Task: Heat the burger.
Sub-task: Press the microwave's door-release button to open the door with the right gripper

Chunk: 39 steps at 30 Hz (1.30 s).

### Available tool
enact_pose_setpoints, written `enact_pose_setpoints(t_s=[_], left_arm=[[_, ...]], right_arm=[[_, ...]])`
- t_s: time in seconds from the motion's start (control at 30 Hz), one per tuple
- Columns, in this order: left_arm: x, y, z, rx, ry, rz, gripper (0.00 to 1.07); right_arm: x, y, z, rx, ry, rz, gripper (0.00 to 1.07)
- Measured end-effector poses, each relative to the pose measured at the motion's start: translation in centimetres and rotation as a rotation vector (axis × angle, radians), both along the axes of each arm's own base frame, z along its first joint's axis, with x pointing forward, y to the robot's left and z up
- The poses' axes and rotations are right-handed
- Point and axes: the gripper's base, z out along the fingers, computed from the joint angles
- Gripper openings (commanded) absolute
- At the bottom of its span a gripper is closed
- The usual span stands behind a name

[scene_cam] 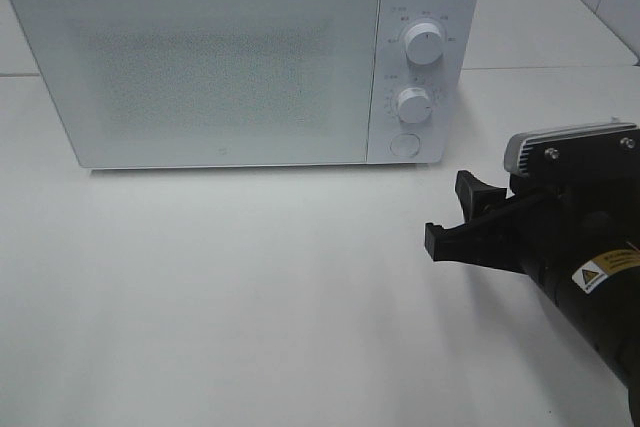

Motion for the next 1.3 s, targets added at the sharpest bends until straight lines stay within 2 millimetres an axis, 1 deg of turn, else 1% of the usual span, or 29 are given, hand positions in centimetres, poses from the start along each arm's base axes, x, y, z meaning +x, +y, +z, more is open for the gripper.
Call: enact_pose_setpoints(t_s=[0.03,0.1,0.13,0.2,0.23,0.27,0.3,0.33,0.37,0.4,0.43,0.47,0.53,0.57,0.6,0.63,0.7,0.73,0.77,0.8,0.83,0.9,0.93,0.97,1.0,1.07,1.2,1.27,1.3], left_arm=[[0.00,0.00,0.00,0.000,0.000,0.000,0.98],[0.00,0.00,0.00,0.000,0.000,0.000,0.98],[0.00,0.00,0.00,0.000,0.000,0.000,0.98],[0.00,0.00,0.00,0.000,0.000,0.000,0.98],[0.00,0.00,0.00,0.000,0.000,0.000,0.98],[0.00,0.00,0.00,0.000,0.000,0.000,0.98],[0.00,0.00,0.00,0.000,0.000,0.000,0.98],[0.00,0.00,0.00,0.000,0.000,0.000,0.98],[0.00,0.00,0.00,0.000,0.000,0.000,0.98],[0.00,0.00,0.00,0.000,0.000,0.000,0.98],[0.00,0.00,0.00,0.000,0.000,0.000,0.98],[0.00,0.00,0.00,0.000,0.000,0.000,0.98],[0.00,0.00,0.00,0.000,0.000,0.000,0.98],[0.00,0.00,0.00,0.000,0.000,0.000,0.98],[0.00,0.00,0.00,0.000,0.000,0.000,0.98],[0.00,0.00,0.00,0.000,0.000,0.000,0.98],[0.00,0.00,0.00,0.000,0.000,0.000,0.98],[0.00,0.00,0.00,0.000,0.000,0.000,0.98],[0.00,0.00,0.00,0.000,0.000,0.000,0.98],[0.00,0.00,0.00,0.000,0.000,0.000,0.98],[0.00,0.00,0.00,0.000,0.000,0.000,0.98],[0.00,0.00,0.00,0.000,0.000,0.000,0.98],[0.00,0.00,0.00,0.000,0.000,0.000,0.98],[0.00,0.00,0.00,0.000,0.000,0.000,0.98],[0.00,0.00,0.00,0.000,0.000,0.000,0.98],[0.00,0.00,0.00,0.000,0.000,0.000,0.98],[0.00,0.00,0.00,0.000,0.000,0.000,0.98],[0.00,0.00,0.00,0.000,0.000,0.000,0.98],[0.00,0.00,0.00,0.000,0.000,0.000,0.98]], right_arm=[[0.00,0.00,0.00,0.000,0.000,0.000,0.37],[0.00,-0.01,0.01,0.116,0.017,-0.024,0.22],[0.00,-0.01,0.01,0.116,0.017,-0.024,0.22],[0.00,-0.01,0.01,0.164,0.025,-0.033,0.18],[0.00,-0.01,0.01,0.265,0.041,-0.053,0.14],[0.00,-0.01,0.02,0.380,0.058,-0.075,0.12],[0.00,-0.01,0.02,0.380,0.058,-0.075,0.12],[0.00,-0.01,0.02,0.448,0.068,-0.088,0.12],[0.00,-0.01,0.02,0.571,0.088,-0.112,0.12],[0.00,-0.01,0.02,0.571,0.088,-0.112,0.12],[0.00,-0.01,0.02,0.638,0.098,-0.125,0.12],[0.00,-0.01,0.02,0.638,0.098,-0.125,0.12],[0.00,-0.01,0.02,0.854,0.132,-0.167,0.12],[0.00,-0.01,0.02,0.854,0.132,-0.167,0.12],[0.00,-0.01,0.02,0.898,0.139,-0.175,0.10],[0.00,-0.01,0.02,0.898,0.139,-0.175,0.10],[0.01,-0.01,0.02,1.032,0.159,-0.201,0.03],[0.01,-0.01,0.02,1.032,0.159,-0.201,0.03],[0.01,-0.01,0.02,1.065,0.164,-0.207,0.00],[0.01,-0.01,0.02,1.122,0.173,-0.218,0.00],[0.01,-0.01,0.02,1.122,0.173,-0.218,0.00],[0.01,-0.01,0.02,1.216,0.188,-0.236,0.00],[0.01,-0.01,0.02,1.216,0.188,-0.236,0.00],[0.01,-0.08,0.01,1.284,0.195,-0.256,0.00],[0.01,-0.08,0.01,1.284,0.195,-0.256,0.00],[0.02,-0.21,-0.05,1.355,0.202,-0.286,0.00],[0.04,-0.31,-0.31,1.368,0.207,-0.315,0.00],[0.07,-0.31,-0.95,1.357,0.220,-0.339,0.00],[0.07,-0.31,-0.95,1.357,0.220,-0.339,0.00]])
